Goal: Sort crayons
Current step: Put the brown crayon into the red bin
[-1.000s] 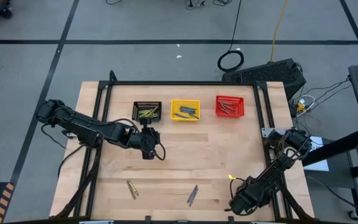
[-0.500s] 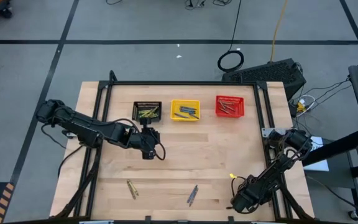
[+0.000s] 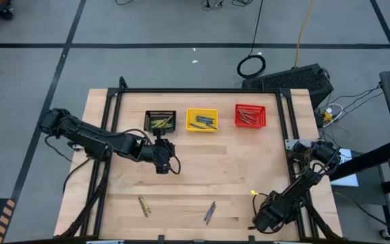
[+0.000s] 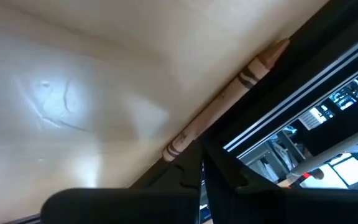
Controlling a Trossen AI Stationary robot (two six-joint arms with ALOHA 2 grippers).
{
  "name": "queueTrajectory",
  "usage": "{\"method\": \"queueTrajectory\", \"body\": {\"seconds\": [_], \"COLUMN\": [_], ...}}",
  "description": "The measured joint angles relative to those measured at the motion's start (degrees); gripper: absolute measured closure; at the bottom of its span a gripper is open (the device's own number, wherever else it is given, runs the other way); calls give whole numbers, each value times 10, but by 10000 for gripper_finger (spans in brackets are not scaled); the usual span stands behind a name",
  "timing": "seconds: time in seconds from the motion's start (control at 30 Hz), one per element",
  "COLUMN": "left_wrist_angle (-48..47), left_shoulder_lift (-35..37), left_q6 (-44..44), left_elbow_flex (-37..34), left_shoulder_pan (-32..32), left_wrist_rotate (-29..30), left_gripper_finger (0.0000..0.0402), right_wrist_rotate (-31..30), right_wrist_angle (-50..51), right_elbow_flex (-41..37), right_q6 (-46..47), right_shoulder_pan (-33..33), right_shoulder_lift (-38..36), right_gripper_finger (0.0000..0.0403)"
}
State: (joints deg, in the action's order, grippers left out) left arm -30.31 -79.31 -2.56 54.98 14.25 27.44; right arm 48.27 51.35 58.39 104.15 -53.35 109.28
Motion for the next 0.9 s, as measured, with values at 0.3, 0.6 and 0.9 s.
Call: {"method": "queueTrajectory", "body": {"seconds": [0.3, 0.6, 0.9], "left_wrist_angle": [-1, -1, -2], "left_shoulder_lift": [0, 0, 0], "left_q6": [0, 0, 0], "left_elbow_flex": [0, 0, 0], "left_shoulder_pan": [0, 0, 0], "left_wrist_rotate": [0, -3, -3], "left_gripper_finger": [299, 299, 299], "right_wrist_rotate": [14, -3, -18], "right_wrist_angle": [-51, -57, -61], "right_elbow_flex": [-32, -37, -37], "right_q6": [52, 23, 25], "right_shoulder_pan": [-15, -11, -10], "right_shoulder_lift": [-2, -2, -1], "right_gripper_finger": [403, 403, 403]}}
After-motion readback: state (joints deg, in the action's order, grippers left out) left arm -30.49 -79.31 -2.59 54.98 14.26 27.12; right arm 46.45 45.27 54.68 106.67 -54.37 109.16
